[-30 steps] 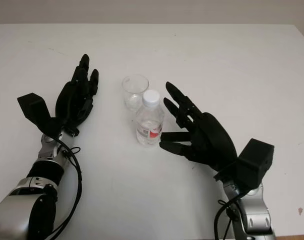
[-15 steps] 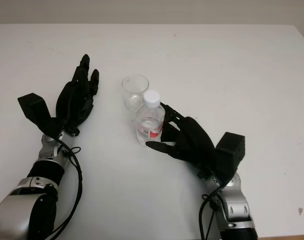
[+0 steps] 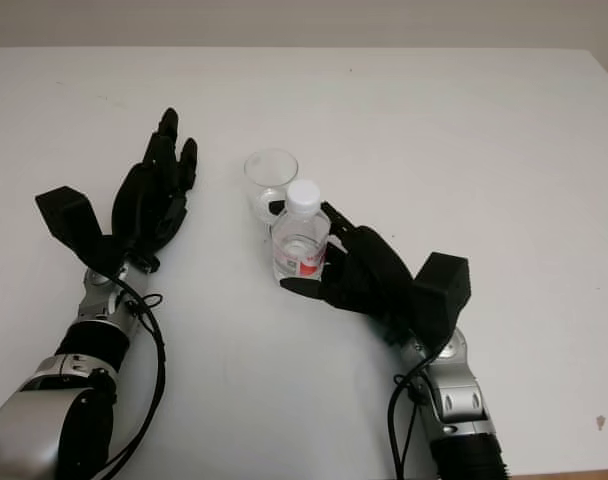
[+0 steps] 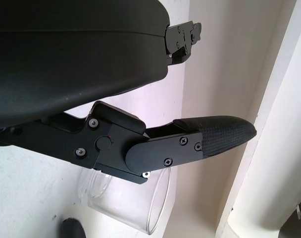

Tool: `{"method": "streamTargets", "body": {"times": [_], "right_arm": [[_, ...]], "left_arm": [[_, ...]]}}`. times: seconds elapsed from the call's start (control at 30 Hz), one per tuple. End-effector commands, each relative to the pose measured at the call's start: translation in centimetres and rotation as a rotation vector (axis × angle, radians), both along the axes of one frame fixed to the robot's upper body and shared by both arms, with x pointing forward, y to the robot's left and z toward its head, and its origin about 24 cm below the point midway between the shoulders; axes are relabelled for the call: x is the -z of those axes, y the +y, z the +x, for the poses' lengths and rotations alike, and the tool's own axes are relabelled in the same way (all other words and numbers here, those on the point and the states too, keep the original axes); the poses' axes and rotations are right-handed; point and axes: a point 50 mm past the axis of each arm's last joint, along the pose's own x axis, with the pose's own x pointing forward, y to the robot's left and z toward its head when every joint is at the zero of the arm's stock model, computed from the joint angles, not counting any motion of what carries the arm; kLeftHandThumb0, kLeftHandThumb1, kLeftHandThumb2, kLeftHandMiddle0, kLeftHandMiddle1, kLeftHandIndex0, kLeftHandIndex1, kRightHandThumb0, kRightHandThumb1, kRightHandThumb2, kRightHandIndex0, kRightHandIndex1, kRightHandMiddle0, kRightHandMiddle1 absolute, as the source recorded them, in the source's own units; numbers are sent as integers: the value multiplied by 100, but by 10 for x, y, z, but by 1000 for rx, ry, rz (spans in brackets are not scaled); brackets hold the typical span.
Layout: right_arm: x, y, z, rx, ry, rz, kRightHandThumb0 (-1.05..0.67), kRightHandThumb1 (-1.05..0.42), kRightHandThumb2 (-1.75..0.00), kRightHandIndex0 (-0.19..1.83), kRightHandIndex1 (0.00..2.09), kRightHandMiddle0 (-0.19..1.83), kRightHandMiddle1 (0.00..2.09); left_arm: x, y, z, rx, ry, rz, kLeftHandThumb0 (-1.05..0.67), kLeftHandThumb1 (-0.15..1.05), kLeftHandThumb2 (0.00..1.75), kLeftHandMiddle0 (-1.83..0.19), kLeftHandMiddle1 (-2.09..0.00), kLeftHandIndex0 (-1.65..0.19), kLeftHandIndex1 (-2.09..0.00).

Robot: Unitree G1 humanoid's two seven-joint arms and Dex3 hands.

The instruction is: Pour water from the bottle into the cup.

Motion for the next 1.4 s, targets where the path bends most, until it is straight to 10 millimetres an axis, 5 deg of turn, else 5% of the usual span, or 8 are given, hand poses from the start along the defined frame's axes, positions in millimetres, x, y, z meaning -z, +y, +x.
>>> {"method": "streamTargets", "body": {"times": [0.0,0.53,0.73,0.8,0.93,1.1,1.37], "right_arm": [[-1,3,2,-19,5,2,-79,-75,-5,13,117,5,129],[-13,25,13,-160,8,-42,-82,-72,-5,34,137,24,142],[-16,31,12,-160,-70,-83,-67,-80,-6,71,194,59,176],[-18,32,10,-128,-117,-154,-64,-93,-7,122,206,98,202],[-21,35,7,-105,-171,-185,-55,-104,-18,167,209,143,209],[-25,36,3,-70,-216,-212,-46,-105,-37,173,209,141,209],[-34,22,3,45,-255,-159,-47,-105,-38,178,209,146,209]], "left_arm": [[-3,-2,1,2,-18,-3,-86,105,60,19,0,19,0],[-3,-2,-1,-2,-22,-12,-86,105,60,19,0,19,0],[-3,-3,0,-5,-24,-17,-86,105,58,19,0,19,0],[-3,-3,0,-2,-23,-18,-86,105,58,19,0,19,0],[-3,-3,0,-5,-22,-20,-86,105,58,19,0,19,0],[-3,-3,0,-2,-24,-20,-86,105,58,19,0,19,0],[-5,-3,1,7,-26,-9,-86,105,60,19,0,19,0]]}}
